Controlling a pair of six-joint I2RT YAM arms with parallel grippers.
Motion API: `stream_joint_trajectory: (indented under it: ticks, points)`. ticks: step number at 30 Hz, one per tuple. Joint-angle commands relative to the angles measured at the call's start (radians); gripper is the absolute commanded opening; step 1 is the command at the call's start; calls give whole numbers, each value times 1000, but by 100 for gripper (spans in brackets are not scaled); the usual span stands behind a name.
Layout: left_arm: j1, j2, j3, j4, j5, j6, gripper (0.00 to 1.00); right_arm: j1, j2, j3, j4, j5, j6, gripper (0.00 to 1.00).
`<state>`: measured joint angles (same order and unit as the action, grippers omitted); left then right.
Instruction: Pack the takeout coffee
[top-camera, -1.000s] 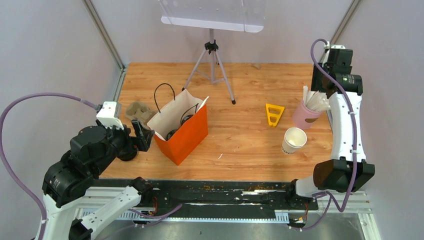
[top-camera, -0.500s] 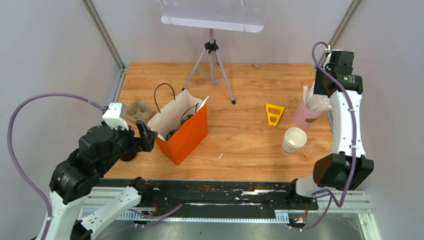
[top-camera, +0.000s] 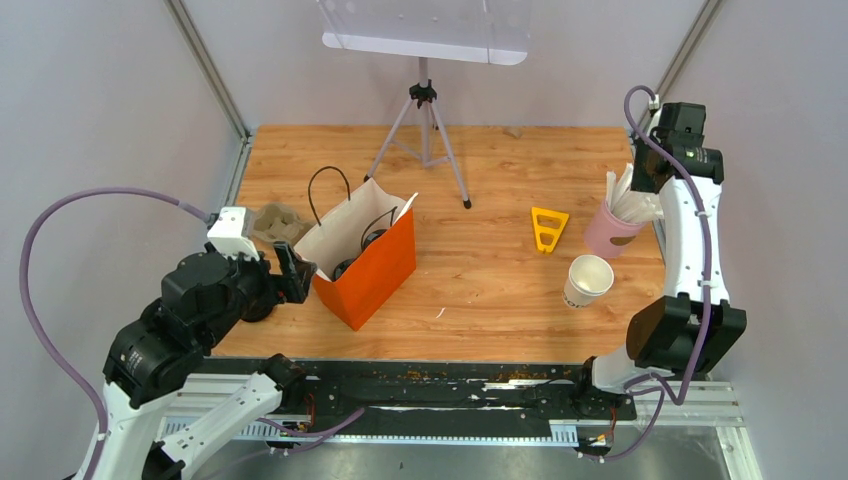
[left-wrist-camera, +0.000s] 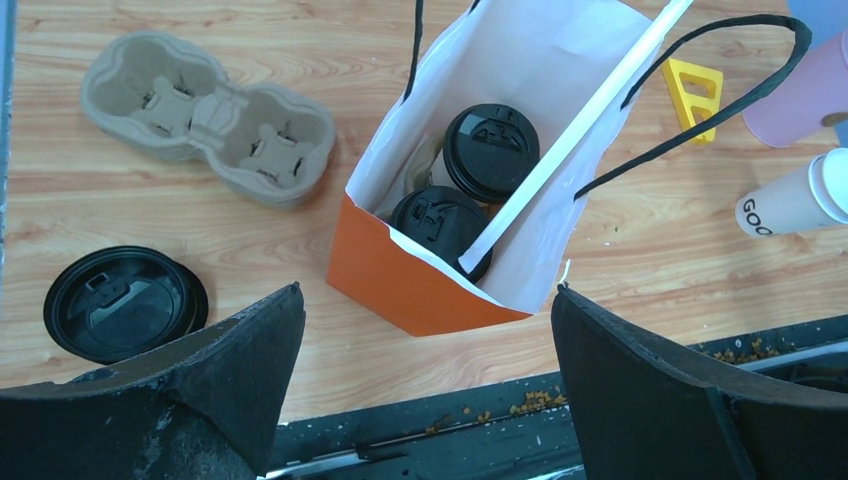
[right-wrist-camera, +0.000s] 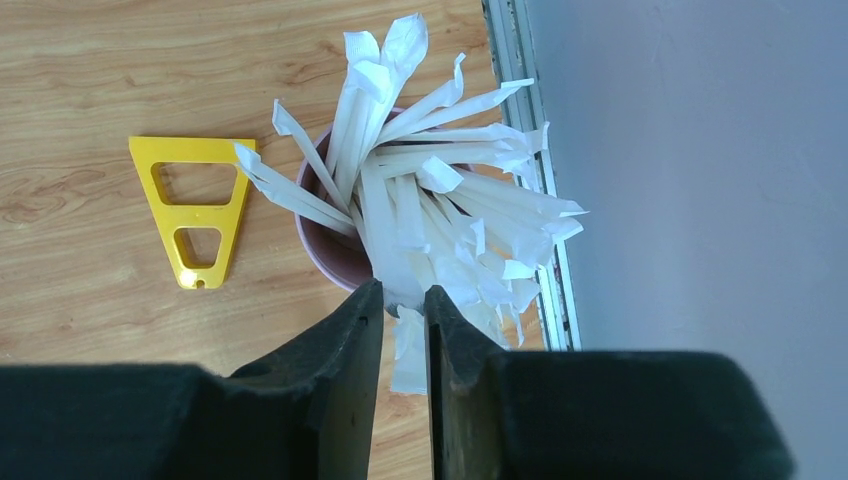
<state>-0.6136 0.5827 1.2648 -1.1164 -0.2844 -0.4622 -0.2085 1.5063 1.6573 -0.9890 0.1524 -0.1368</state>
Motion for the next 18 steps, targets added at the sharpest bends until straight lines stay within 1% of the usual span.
stream_joint_trajectory:
  ticks: [1,3,6,9,18]
  points:
    - [-3,18,34,44,-15,28,99,-5,8,22,25,-4,-13,18]
    - [-3,24,43,46,-14,35,99,-5,13,37,16,2,-13,9]
    - [-2,24,47,50,-17,43,99,2,10,65,-3,-1,-12,2]
    - [-2,22,49,52,-20,49,99,18,2,91,-28,16,-9,0]
    - [-3,31,63,60,9,71,99,48,-24,169,-122,19,27,0]
